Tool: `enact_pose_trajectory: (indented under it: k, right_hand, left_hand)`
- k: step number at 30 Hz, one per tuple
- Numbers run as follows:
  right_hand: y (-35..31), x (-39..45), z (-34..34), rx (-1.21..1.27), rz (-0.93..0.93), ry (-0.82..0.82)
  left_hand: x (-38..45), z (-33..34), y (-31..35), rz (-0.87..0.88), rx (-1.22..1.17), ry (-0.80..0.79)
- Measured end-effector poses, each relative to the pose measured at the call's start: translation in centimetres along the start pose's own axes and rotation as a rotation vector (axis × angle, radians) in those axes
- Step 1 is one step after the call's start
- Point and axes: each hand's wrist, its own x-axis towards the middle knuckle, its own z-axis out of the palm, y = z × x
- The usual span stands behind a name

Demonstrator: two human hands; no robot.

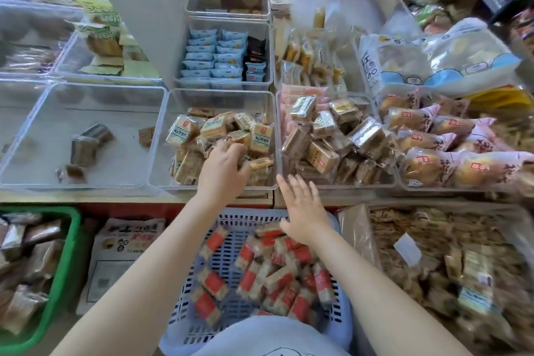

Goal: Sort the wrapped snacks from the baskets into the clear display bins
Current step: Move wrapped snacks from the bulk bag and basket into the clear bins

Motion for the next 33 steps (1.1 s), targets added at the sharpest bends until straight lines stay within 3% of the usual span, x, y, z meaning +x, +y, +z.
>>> enact_pose_trajectory:
  k: [7, 12, 14, 21, 26, 33]
  right_hand:
    - [2.1, -6.4, 0.8, 0.402, 0.117, 0.192]
    - [9.0, -14.0, 4.6, 0.41, 0.441, 0.322]
    - [13.0, -17.0, 5.6, 0.379, 0.611, 0.372]
    - [24.5, -25.1, 8.5, 0.335, 1.092, 0.271]
    - [27.1, -26.2, 10.9, 0.382, 1.081, 0.211]
    - [26.5, -26.1, 10.9, 0.609, 1.125, 0.334]
  left_hand:
    - [-5.7, 6.1, 6.5, 0.111, 0.092, -0.488]
    - [-8.4, 11.5, 11.1, 0.224, 0.24, -0.72]
    - [-9.1, 13.3, 13.9, 0.285, 0.297, -0.752]
    - [-11.0, 18.6, 21.8, 0.339, 0.238, -0.787]
    - [-12.3, 20.9, 25.3, 0.317, 0.24, -0.841]
    - [-12.9, 20.6, 25.3, 0.282, 0.209, -0.835]
